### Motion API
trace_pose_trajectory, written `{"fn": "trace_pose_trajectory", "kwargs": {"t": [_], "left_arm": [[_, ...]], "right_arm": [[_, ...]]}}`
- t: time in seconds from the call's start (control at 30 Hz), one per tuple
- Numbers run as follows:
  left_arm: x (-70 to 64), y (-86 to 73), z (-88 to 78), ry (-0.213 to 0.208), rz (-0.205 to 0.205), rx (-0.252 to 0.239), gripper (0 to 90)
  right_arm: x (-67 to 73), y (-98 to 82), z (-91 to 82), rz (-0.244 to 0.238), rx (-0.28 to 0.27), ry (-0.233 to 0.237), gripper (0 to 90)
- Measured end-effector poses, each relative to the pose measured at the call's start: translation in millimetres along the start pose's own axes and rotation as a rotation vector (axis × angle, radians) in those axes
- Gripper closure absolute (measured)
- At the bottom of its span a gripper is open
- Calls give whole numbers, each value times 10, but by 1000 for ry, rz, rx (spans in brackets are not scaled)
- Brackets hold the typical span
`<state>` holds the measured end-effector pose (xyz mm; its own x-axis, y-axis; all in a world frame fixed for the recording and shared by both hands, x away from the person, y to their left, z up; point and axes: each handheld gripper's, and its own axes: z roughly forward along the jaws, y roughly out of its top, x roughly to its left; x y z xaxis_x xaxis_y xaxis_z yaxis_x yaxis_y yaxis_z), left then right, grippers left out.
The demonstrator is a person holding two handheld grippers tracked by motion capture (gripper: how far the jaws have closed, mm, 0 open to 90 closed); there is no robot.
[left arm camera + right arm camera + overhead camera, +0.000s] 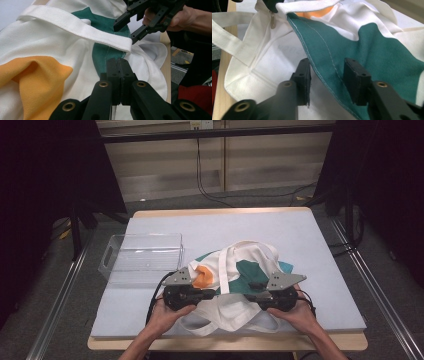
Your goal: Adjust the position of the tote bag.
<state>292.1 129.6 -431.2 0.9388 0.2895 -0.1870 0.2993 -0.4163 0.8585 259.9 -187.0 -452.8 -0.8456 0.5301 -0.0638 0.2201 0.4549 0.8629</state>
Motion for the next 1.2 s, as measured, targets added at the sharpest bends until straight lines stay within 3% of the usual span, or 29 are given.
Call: {"fn": "trace_pose_trajectory", "kwargs": {"t": [0.03, 0.07, 0.1, 0.17, 0.27, 0.3, 0.37, 0.4, 0.5, 0.6, 0.63, 0.7, 0.8, 0.83, 0.87, 0.9, 0.93, 0.97, 1.2], "left_arm": [[6, 6, 3, 1, 4, -3, 892], [6, 6, 3, 1, 4, -3, 888], [9, 21, 14, 7, 6, -8, 871], [-10, 51, 37, 23, 18, -2, 693], [-35, 89, 69, 28, 28, 1, 613], [-43, 111, 86, 32, 37, 7, 520], [-55, 153, 128, 34, 50, 26, 491], [-54, 164, 157, 42, 57, 22, 491], [24, 157, 259, 89, 62, 52, 376], [45, 149, 295, 90, 53, 56, 383], [37, 148, 314, 87, 76, 75, 511], [42, 144, 320, 83, 72, 80, 656], [81, 157, 315, 79, 48, 80, 737], [107, 166, 308, 70, 24, 77, 779], [107, 166, 308, 70, 24, 77, 790], [129, 182, 285, 63, 11, 78, 797], [129, 182, 285, 63, 11, 78, 802], [140, 199, 267, 63, -4, 74, 805], [179, 355, 177, 70, -32, 60, 808]], "right_arm": [[3, 26, -4, -12, -9, -7, 709], [3, 26, -4, -12, -9, -7, 709], [-8, 53, -17, -14, -20, -13, 794], [-32, 74, -26, -4, -33, -23, 847], [-44, 104, -19, -3, -32, -18, 874], [-54, 144, -7, 5, -32, -7, 879], [-66, 181, -5, 11, -33, -5, 881], [-66, 181, -5, 11, -33, -5, 881], [-86, 212, -27, 24, -45, 6, 882], [-91, 211, -30, 33, -50, 12, 882], [-91, 210, -28, 37, -55, 12, 881], [-97, 209, -33, 47, -62, 24, 881], [-99, 203, -32, 48, -60, 27, 874], [-97, 189, -28, 55, -67, 31, 829], [-97, 189, -28, 55, -67, 31, 829], [-86, 185, -41, 58, -66, 33, 751], [-86, 185, -41, 58, -66, 33, 751], [-71, 186, -79, 63, -68, 23, 692], [-16, 188, -301, 71, -110, -8, 562]]}}
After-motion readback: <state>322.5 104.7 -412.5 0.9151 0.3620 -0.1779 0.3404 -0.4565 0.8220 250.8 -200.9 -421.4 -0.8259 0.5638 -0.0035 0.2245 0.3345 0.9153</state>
